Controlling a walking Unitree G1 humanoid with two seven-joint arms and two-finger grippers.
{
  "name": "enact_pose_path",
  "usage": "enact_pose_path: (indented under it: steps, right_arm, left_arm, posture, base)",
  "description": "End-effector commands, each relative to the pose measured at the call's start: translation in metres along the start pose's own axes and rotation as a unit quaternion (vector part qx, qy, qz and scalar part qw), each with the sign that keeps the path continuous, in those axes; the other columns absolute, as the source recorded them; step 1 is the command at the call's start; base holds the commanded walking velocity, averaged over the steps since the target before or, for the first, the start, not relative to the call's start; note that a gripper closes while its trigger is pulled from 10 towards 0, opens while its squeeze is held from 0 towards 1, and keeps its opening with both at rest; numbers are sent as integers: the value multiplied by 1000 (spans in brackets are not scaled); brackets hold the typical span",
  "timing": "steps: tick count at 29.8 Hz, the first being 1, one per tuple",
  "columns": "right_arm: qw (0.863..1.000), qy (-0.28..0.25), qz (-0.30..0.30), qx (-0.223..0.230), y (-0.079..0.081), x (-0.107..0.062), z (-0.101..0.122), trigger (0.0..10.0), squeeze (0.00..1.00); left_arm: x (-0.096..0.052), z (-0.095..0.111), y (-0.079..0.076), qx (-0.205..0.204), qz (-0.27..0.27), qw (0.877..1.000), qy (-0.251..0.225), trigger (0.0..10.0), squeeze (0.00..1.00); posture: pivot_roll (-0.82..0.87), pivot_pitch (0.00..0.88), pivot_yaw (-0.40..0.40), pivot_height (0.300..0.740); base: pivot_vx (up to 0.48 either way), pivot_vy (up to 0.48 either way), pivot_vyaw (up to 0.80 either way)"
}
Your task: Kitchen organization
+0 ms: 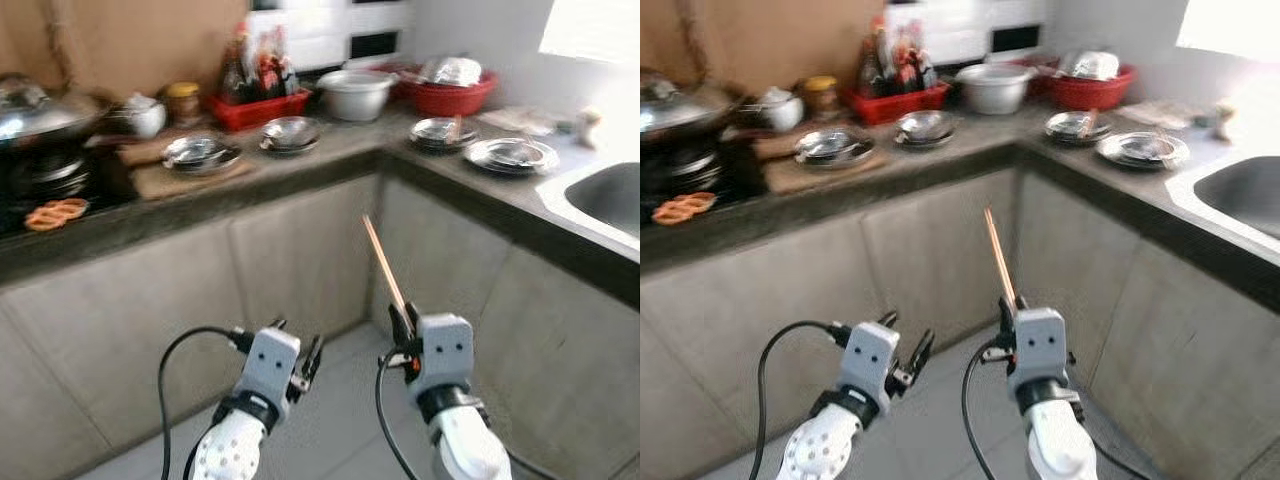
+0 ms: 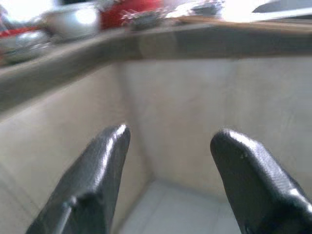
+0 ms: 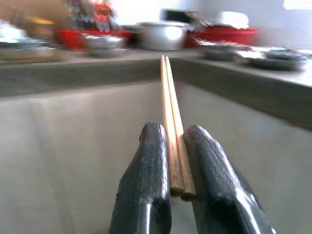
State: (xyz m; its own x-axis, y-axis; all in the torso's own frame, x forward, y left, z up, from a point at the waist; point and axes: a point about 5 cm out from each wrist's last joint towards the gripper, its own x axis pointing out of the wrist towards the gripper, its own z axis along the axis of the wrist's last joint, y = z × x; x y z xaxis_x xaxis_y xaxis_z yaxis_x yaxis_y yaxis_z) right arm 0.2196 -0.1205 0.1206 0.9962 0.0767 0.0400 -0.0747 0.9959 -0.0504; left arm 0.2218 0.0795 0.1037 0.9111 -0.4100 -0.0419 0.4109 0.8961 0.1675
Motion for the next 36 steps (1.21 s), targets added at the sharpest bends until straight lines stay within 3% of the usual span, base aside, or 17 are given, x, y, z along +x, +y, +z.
enact_pose_path:
  steps: [1,11,20,27,36]
  right_arm:
    - [1000,-10,-1,5,2,2,4,10000,0]
    - [1000,-28,-6,5,-1,9,14,10000,0]
    - [995,-87,-38,-23,-19,25,45,10000,0]
    - [994,-92,-37,-45,-27,34,54,10000,0]
    - [995,-88,-28,-45,-31,39,54,10000,0]
  left_arm:
    - [0,2,3,6,3,1000,-2,10000,0]
    - [0,2,3,6,1,1000,-3,10000,0]
    - [4,4,6,3,4,1000,-9,10000,0]
    - [7,6,9,6,8,1000,-15,10000,0]
    - [8,6,10,6,9,1000,-15,10000,0]
  posture:
    - [100,0,10,740]
    - [102,0,11,740]
    - [95,0,13,740]
    - [94,0,11,740]
    - [98,0,5,740]
  base:
    - [480,0,-563]
    - [480,0,-753]
    - [480,0,-800]
    - [480,0,-775]
    - [480,0,-61]
